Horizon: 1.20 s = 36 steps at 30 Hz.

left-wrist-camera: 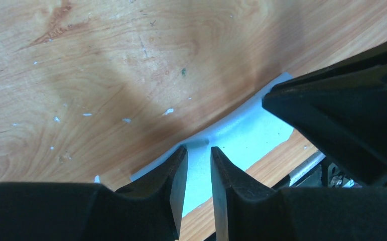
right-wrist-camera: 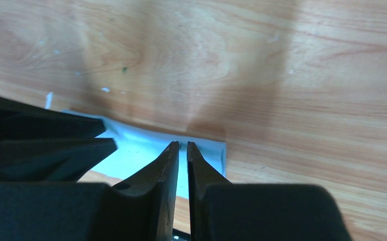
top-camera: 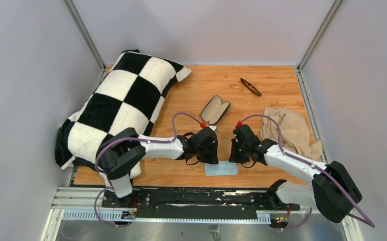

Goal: Organize the sunglasses
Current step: Fold the glasses cleaning cloth at the center of the board.

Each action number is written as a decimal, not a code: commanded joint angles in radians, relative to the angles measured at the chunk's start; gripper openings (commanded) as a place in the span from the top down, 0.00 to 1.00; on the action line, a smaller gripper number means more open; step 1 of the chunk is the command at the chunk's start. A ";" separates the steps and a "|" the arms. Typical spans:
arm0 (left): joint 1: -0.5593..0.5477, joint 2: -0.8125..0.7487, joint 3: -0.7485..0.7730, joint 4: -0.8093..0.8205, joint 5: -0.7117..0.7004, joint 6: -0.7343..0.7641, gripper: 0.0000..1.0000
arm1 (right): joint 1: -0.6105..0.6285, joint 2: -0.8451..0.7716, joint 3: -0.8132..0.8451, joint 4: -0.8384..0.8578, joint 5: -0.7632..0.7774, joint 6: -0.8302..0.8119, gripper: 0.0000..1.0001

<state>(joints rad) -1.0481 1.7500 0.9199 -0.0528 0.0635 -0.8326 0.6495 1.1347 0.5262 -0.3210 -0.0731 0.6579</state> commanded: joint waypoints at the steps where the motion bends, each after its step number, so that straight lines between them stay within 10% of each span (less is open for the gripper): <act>1: 0.008 0.017 0.003 -0.015 -0.037 0.036 0.68 | -0.012 0.034 -0.007 -0.022 0.101 -0.057 0.84; 23: 0.022 -0.038 -0.059 -0.051 -0.070 0.051 0.66 | -0.004 0.070 0.032 -0.048 0.071 -0.077 0.86; 36: 0.165 -0.225 0.178 -0.296 -0.150 0.175 0.64 | -0.091 -0.202 0.179 -0.222 0.255 -0.181 0.65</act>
<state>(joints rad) -0.9646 1.5532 1.0283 -0.2852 -0.0750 -0.7044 0.6216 0.9382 0.7139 -0.4507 0.1242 0.5171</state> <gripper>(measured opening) 0.356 0.338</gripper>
